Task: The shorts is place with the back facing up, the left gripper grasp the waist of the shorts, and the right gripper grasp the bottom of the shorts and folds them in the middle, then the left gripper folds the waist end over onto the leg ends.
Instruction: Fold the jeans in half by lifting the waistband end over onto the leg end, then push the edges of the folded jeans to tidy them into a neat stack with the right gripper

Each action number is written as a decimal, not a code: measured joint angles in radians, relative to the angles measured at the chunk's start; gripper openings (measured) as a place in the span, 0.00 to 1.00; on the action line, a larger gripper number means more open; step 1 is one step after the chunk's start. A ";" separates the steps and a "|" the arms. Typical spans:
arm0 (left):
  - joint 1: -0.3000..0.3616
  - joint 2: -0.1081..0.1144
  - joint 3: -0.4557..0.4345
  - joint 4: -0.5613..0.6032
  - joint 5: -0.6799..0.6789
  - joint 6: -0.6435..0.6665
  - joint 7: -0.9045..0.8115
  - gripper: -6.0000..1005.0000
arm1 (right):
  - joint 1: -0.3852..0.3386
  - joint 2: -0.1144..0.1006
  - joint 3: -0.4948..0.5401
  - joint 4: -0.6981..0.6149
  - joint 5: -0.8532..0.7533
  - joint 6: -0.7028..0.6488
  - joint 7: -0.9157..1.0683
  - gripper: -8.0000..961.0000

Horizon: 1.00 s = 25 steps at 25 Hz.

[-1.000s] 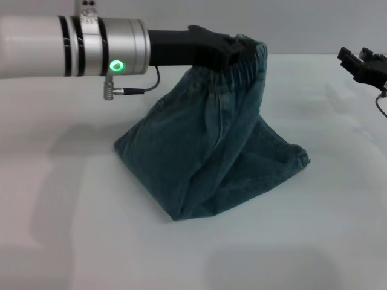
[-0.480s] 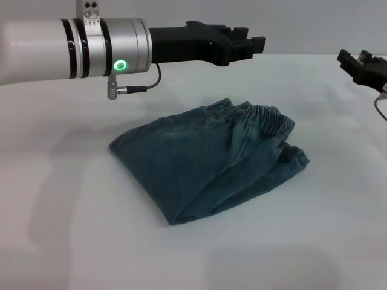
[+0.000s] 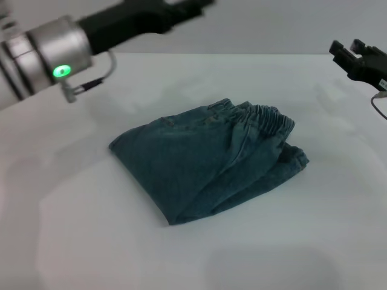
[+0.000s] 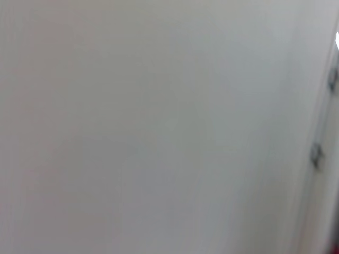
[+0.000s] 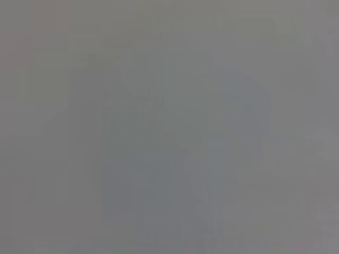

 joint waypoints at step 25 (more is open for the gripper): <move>0.115 0.006 -0.205 -0.269 -0.392 0.175 0.341 0.81 | -0.021 -0.006 -0.487 -0.053 -0.346 -0.531 -0.078 0.54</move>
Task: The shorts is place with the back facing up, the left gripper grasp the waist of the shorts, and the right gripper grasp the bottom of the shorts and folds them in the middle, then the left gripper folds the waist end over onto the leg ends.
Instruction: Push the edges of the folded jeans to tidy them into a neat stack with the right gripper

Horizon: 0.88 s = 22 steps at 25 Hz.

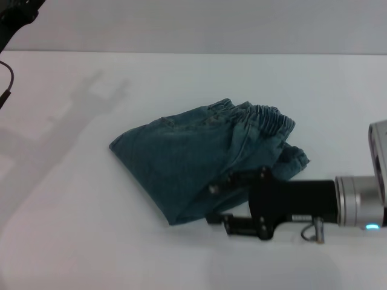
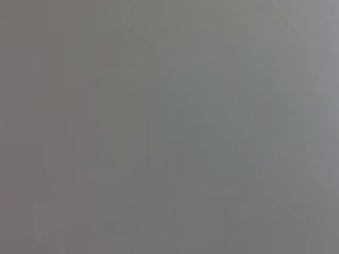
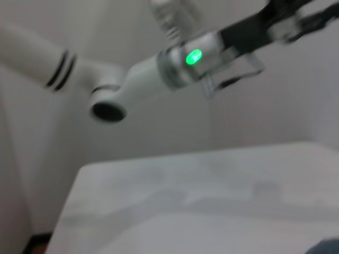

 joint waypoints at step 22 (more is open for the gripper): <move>-0.002 -0.002 0.002 -0.035 -0.001 0.002 0.002 0.81 | 0.102 0.015 -0.005 0.095 -0.054 0.164 0.088 0.54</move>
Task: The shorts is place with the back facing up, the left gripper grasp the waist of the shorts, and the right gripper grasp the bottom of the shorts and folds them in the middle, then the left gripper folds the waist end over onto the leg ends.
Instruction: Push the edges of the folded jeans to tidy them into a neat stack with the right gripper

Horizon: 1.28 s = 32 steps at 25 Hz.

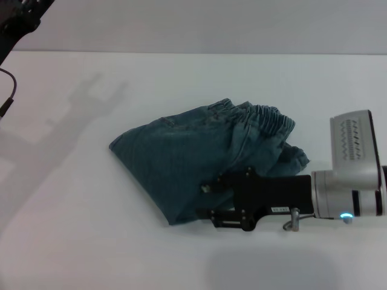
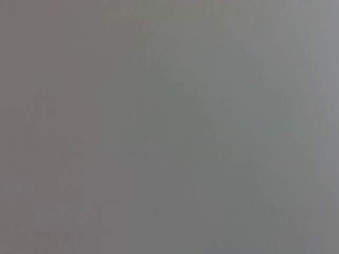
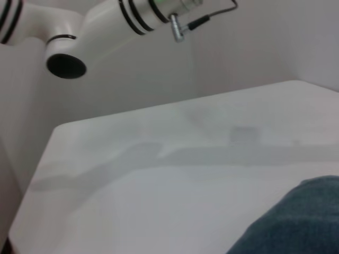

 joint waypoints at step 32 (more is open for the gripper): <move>0.047 -0.005 0.007 -0.006 -0.051 0.095 -0.008 0.81 | 0.175 0.007 -0.002 0.090 0.175 0.267 0.016 0.54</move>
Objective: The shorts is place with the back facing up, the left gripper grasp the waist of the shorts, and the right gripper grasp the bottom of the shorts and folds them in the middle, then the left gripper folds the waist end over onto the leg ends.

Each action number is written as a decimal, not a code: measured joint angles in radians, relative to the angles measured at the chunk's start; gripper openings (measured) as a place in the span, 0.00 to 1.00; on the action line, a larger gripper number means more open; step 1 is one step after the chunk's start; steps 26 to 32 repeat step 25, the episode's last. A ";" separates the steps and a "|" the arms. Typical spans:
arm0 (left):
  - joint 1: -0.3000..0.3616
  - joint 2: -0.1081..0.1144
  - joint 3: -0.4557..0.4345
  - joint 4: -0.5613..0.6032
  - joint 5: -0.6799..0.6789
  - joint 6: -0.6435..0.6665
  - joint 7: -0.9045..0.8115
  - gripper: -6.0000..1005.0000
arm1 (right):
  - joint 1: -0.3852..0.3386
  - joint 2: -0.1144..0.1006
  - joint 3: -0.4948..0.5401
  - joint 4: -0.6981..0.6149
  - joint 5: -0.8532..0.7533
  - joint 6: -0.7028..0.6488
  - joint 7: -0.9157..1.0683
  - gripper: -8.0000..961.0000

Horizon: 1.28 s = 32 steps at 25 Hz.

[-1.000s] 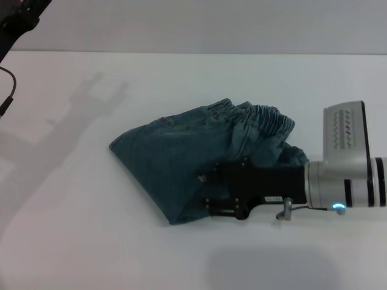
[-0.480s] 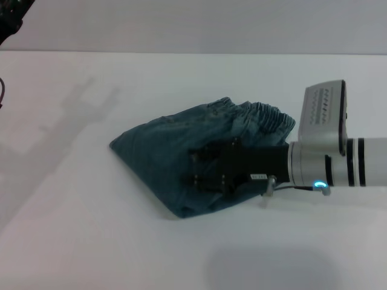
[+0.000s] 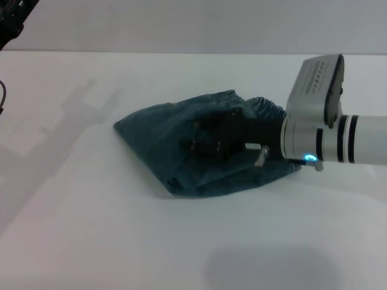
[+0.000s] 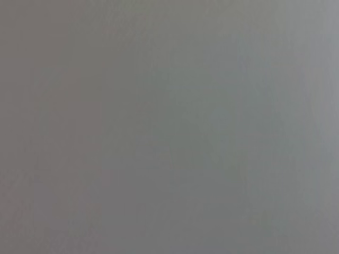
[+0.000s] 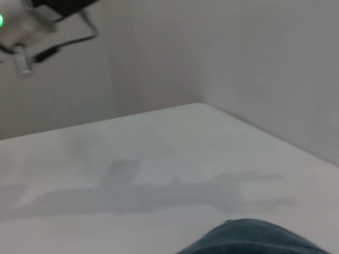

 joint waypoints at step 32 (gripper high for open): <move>0.010 0.000 -0.007 -0.039 -0.012 0.019 0.015 0.81 | -0.368 -0.019 0.253 -0.210 0.353 -0.418 -0.289 0.54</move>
